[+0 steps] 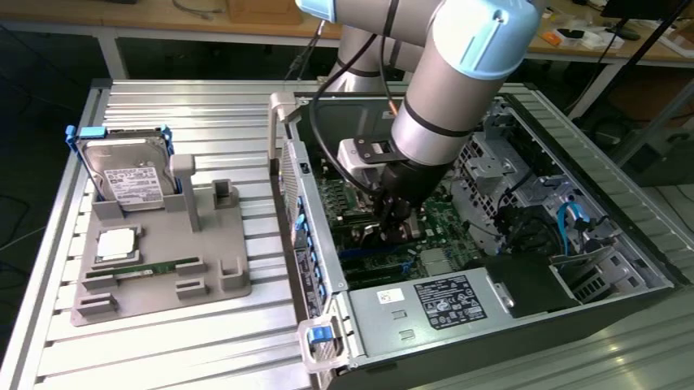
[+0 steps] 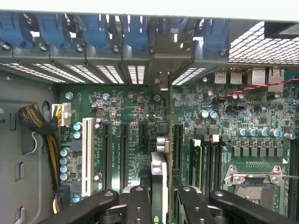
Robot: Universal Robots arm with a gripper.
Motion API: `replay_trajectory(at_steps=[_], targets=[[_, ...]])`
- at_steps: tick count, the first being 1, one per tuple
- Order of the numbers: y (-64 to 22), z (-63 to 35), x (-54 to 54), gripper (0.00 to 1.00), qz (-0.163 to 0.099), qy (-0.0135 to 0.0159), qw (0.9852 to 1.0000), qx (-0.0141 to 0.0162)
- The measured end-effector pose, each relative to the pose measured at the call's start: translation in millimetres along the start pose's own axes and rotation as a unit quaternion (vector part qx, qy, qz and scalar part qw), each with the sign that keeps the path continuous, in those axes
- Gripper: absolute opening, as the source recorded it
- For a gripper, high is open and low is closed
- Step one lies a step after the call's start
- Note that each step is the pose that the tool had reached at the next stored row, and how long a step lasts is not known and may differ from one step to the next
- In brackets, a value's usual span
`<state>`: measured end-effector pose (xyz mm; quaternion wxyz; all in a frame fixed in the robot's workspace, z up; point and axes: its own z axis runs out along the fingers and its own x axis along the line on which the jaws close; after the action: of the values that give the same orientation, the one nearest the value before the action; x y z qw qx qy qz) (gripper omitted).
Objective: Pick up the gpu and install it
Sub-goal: 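Insert the gpu into the slot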
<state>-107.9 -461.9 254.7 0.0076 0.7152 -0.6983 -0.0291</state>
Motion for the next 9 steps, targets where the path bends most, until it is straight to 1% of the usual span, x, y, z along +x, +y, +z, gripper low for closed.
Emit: replay_trajectory(at_steps=[9], targets=[[-0.1,2.6,0.1,0.27,0.000,0.0001,1.0000,-0.0001]])
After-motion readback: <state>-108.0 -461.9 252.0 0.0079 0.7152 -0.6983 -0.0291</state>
